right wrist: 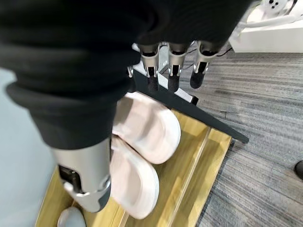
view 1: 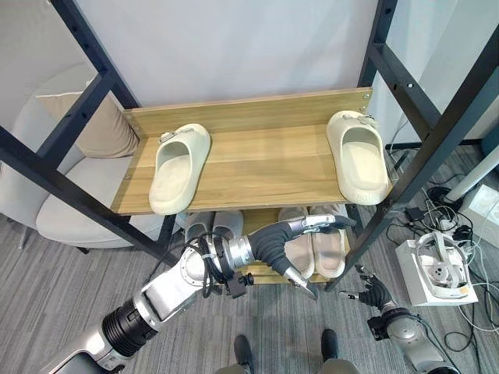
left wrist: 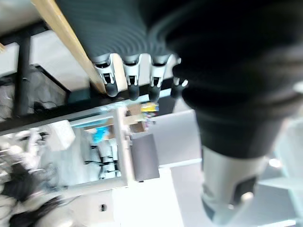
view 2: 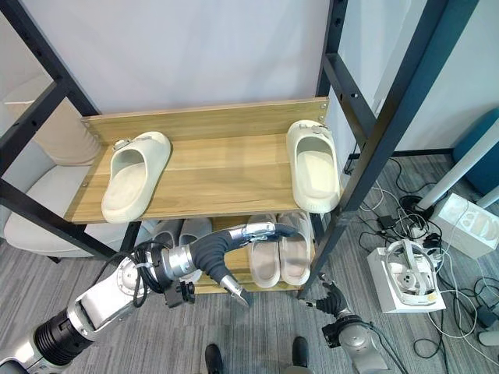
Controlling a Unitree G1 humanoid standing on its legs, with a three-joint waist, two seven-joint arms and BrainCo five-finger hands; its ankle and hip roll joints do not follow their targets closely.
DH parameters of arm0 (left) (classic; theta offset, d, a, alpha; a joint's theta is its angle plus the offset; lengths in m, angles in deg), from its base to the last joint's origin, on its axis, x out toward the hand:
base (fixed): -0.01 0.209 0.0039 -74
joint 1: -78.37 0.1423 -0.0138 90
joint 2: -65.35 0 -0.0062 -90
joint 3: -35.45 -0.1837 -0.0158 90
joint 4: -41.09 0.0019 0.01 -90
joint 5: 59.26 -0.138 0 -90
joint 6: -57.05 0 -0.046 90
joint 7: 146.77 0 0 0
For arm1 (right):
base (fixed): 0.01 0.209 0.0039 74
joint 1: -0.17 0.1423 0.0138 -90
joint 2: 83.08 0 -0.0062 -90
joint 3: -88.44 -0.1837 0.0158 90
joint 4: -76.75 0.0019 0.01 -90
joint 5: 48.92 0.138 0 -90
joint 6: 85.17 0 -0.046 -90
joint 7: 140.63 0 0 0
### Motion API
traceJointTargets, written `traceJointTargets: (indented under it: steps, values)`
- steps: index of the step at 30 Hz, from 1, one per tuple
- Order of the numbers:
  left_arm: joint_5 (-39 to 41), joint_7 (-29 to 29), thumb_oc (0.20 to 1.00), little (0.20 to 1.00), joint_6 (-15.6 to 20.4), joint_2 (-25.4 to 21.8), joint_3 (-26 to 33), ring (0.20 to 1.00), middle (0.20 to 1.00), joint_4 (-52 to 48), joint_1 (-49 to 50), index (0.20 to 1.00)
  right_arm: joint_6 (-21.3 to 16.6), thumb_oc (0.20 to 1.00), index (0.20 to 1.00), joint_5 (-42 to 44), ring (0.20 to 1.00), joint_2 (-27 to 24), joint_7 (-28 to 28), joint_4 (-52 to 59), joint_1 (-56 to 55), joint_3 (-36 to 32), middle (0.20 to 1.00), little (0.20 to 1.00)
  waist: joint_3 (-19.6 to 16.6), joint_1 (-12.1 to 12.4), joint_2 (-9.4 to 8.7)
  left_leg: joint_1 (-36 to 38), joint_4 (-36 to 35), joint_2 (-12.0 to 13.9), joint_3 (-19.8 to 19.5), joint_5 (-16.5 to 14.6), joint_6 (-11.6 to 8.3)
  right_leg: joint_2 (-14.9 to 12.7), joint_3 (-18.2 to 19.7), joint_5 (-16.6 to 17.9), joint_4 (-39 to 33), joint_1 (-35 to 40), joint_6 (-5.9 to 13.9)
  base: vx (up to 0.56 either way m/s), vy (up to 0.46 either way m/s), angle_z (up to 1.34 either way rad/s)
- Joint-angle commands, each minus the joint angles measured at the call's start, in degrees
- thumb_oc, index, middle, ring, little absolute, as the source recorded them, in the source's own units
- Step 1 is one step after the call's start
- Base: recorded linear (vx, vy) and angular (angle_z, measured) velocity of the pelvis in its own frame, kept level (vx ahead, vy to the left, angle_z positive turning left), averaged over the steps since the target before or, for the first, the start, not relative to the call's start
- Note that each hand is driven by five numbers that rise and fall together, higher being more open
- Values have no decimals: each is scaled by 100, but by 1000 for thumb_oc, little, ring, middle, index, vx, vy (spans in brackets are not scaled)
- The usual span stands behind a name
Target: Arrange the slippers neatly on the shoe rack.
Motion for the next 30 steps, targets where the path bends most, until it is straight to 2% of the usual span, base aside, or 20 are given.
traceJointTargets:
  steps: [1,2,3,4,6,7,8,9,10,12,13,15,16,17,18,20,22,24,27,30]
  values:
    - [99,720,1000,1000,739,265,747,1000,1000,23,-318,1000,-174,1000,1000,-49,1000,66,-30,240,206,-38,1000,1000,64,183,-309,371,-1,65,-258,-645,-237,-287,-193,-502,-12,339,378,29,-28,17]
    - [-291,1196,1000,1000,960,445,1186,1000,1000,163,-298,1000,-192,1000,1000,-27,1000,138,-62,238,175,-61,1000,1000,50,223,-344,370,-1,63,-283,-645,-244,-286,-200,-515,-12,355,366,19,-18,18]
    - [-304,1207,1000,1000,958,450,1189,1000,1000,157,-291,1000,-193,1000,1000,-26,1000,132,-63,237,175,-55,1000,1000,51,214,-338,372,-1,64,-287,-646,-244,-285,-204,-516,-12,360,366,39,-39,9]
    - [-941,1796,1000,1000,1162,501,1731,1000,1000,340,-248,1000,-208,1000,1000,-10,1000,206,-120,160,172,-58,1000,1000,36,263,-371,372,-1,68,-300,-644,-252,-291,-218,-530,-12,376,356,33,-26,4]
    - [-1817,2413,1000,1000,1288,409,2154,1000,1000,496,-283,1000,-238,1000,1000,-10,1000,252,-177,88,184,-62,1000,1000,27,279,-385,387,-1,63,-313,-658,-262,-291,-224,-544,-12,404,352,46,-20,3]
    - [-2668,2928,1000,1000,1359,228,2475,1000,1000,602,-334,1000,-269,1000,1000,-14,1000,292,-220,59,162,-53,1000,1000,7,302,-383,398,-1,65,-302,-665,-272,-294,-230,-551,-12,421,352,35,-5,5]
    - [-2705,2962,1000,1000,1361,228,2467,1000,1000,605,-330,1000,-271,1000,1000,-15,1000,296,-223,54,167,-44,1000,1000,10,295,-387,401,-1,64,-301,-666,-272,-294,-229,-552,-12,424,353,47,2,4]
    - [-3382,3420,1000,1000,1405,75,2686,1000,1000,672,-310,1000,-314,1000,1000,-13,1000,328,-249,-11,143,-16,1000,1000,-5,306,-386,433,-1,60,-289,-680,-278,-296,-231,-556,-12,456,355,39,7,6]
    - [-3568,3567,1000,1000,1396,65,2783,1000,1000,681,-212,1000,-324,1000,1000,-9,1000,356,-253,-4,117,-15,1000,1000,-13,307,-386,445,-1,57,-281,-687,-279,-297,-233,-558,-12,461,359,72,20,6]
    - [-4525,3990,1000,1000,1218,-199,2978,1000,1000,1131,-81,1000,-363,1000,1000,29,1000,417,-253,-7,-13,0,1000,1000,-67,284,-377,486,-1,59,-239,-711,-271,-313,-236,-551,-12,476,378,73,19,11]
    - [-4729,4076,1000,1000,1153,-250,2993,1000,1000,1264,-114,1000,-363,1000,1000,42,1000,438,-258,-24,-30,10,1000,1000,-76,272,-372,494,-1,57,-232,-716,-271,-315,-234,-551,-12,478,382,57,5,6]
    - [-5295,4590,1000,1000,794,-345,2883,1000,1000,2111,-328,1000,-418,1000,1000,98,1000,487,-281,-47,-101,88,1000,1000,-106,213,-368,517,-1,62,-197,-727,-268,-318,-217,-538,-12,469,396,34,2,-3]
    - [-5312,4627,1000,1000,801,-346,2848,1000,1000,2158,-366,1000,-420,1000,1000,100,1000,493,-283,-48,-100,83,1000,1000,-104,218,-373,516,-1,62,-198,-728,-268,-318,-219,-538,-12,469,397,21,0,-15]
    - [-6015,4968,1000,1000,357,-597,2631,1000,1000,2756,-725,1000,-467,1000,1000,116,1000,484,-328,-80,-127,186,1000,1000,-121,169,-356,507,-1,66,-183,-731,-268,-322,-205,-527,-12,456,414,15,1,-19]
    - [-6295,5116,1000,1000,193,-664,2554,1000,1000,2953,-842,1000,-486,1000,1000,104,1000,485,-331,-64,-136,229,1000,1000,-125,149,-354,500,-1,67,-175,-733,-271,-324,-205,-526,-12,446,424,15,1,-16]
    - [-6512,5228,1000,1000,72,-713,2469,1000,1000,3147,-955,1000,-500,1000,1000,84,1000,471,-341,-38,-152,259,1000,1000,-130,140,-355,501,-1,63,-168,-738,-271,-322,-201,-526,-12,438,430,9,4,-4]
    - [-7087,5368,1000,1000,-388,-940,2199,1000,1000,3731,-1303,1000,-546,1000,1000,35,1000,377,-338,109,-215,354,1000,1000,-147,62,-332,525,-1,62,-130,-759,-264,-325,-174,-515,-12,415,461,26,10,-5]
    - [-7228,5354,1000,1000,-477,-993,2091,1000,1000,3857,-1403,1000,-557,1000,1000,34,1000,361,-348,129,-218,364,1000,1000,-147,46,-325,527,-1,63,-114,-763,-264,-328,-165,-511,-12,405,469,18,5,-6]
    - [-7688,5322,1000,1000,-840,-1187,1784,1000,1000,4395,-1725,1000,-582,1000,1000,36,1000,282,-377,208,-250,371,1000,1000,-158,-30,-307,539,-1,65,-57,-779,-247,-335,-114,-495,-12,354,495,20,7,-13]
    - [-7854,5227,1000,1000,-990,-1289,1588,1000,1000,4717,-1951,1000,-601,1000,1000,70,1000,244,-388,290,-288,306,1000,1000,-161,-72,-310,527,-1,70,-27,-785,-244,-333,-77,-480,-12,300,507,17,5,-11]
